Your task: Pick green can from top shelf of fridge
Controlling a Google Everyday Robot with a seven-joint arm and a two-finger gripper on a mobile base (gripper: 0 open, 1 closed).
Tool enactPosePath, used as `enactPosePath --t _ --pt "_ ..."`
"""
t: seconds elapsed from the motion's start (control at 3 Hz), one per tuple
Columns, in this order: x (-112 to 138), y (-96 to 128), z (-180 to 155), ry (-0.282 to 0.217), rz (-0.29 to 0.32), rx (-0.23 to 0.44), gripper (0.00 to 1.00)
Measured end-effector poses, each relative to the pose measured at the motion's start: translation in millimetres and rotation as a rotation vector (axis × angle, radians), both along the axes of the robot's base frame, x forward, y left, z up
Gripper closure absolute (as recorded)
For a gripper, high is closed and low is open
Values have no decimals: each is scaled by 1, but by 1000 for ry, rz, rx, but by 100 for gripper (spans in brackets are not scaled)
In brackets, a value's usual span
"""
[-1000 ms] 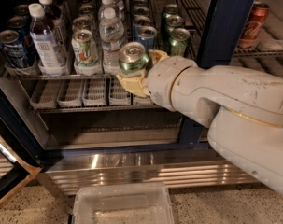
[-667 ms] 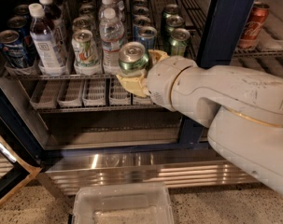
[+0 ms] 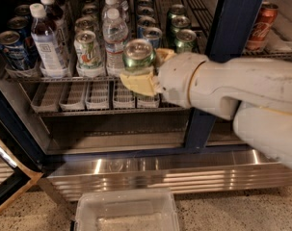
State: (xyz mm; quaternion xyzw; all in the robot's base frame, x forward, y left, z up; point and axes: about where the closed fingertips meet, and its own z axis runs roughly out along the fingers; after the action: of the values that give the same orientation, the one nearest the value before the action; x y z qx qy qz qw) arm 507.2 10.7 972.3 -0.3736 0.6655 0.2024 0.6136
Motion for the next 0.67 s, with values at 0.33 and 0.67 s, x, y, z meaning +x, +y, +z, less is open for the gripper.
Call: enactPosePath --t 0.33,0.67 --pt "-1 -13 27 -29 9 25 100" --pt "-1 -13 21 -29 9 25 100"
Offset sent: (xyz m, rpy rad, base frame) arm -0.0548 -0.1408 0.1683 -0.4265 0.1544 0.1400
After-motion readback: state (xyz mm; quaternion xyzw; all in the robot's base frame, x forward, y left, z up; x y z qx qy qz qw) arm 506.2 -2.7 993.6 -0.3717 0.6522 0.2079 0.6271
